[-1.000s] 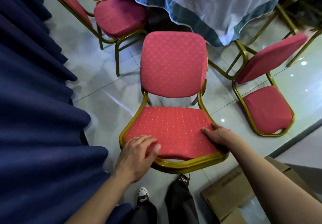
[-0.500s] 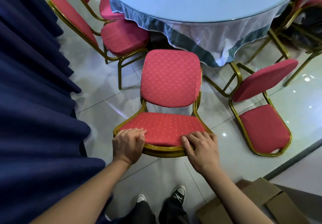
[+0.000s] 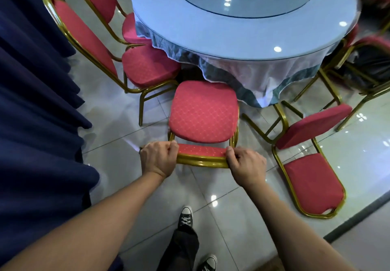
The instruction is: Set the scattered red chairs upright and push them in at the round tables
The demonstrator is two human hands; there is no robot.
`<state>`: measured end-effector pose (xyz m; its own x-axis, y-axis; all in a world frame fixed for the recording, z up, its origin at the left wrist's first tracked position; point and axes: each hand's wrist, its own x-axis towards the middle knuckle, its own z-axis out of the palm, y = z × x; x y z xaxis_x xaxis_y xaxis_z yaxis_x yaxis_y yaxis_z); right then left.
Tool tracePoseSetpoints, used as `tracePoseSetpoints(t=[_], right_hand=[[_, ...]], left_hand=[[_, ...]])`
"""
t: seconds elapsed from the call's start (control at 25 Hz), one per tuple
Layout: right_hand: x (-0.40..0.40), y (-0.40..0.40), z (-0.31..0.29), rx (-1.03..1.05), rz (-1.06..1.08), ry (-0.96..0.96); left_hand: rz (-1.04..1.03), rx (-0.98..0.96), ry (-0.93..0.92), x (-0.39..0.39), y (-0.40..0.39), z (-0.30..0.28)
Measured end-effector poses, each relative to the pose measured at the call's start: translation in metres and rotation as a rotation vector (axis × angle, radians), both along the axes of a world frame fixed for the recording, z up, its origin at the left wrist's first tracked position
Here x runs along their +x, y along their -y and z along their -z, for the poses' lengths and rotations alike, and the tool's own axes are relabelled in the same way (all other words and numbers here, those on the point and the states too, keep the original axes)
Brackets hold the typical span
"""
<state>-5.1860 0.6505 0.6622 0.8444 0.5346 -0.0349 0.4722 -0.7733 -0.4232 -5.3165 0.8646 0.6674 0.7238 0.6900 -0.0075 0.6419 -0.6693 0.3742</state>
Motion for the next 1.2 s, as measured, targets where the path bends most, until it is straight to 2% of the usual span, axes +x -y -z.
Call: tracePoseSetpoints(t=[0.32, 0.56, 0.72, 1.0, 1.2], right_hand=[[0.079, -0.054, -0.024, -0.027, 0.072, -0.03], [0.116, -0.08, -0.032, -0.057, 0.089, -0.025], [0.122, -0.082, -0.029, -0.032, 0.062, -0.011], [0.129, -0.083, -0.022, -0.026, 0.075, -0.062], [0.133, -0.104, -0.028, -0.047, 0.03, -0.083]], left_hand=[[0.003, -0.055, 0.127, 0.085, -0.049, -0.014], [0.053, -0.081, 0.026, 0.125, -0.082, -0.018], [0.052, -0.089, 0.043, 0.13, -0.083, -0.016], [-0.029, -0.098, -0.03, 0.135, -0.091, -0.004], [0.032, -0.108, 0.004, 0.143, -0.116, -0.01]])
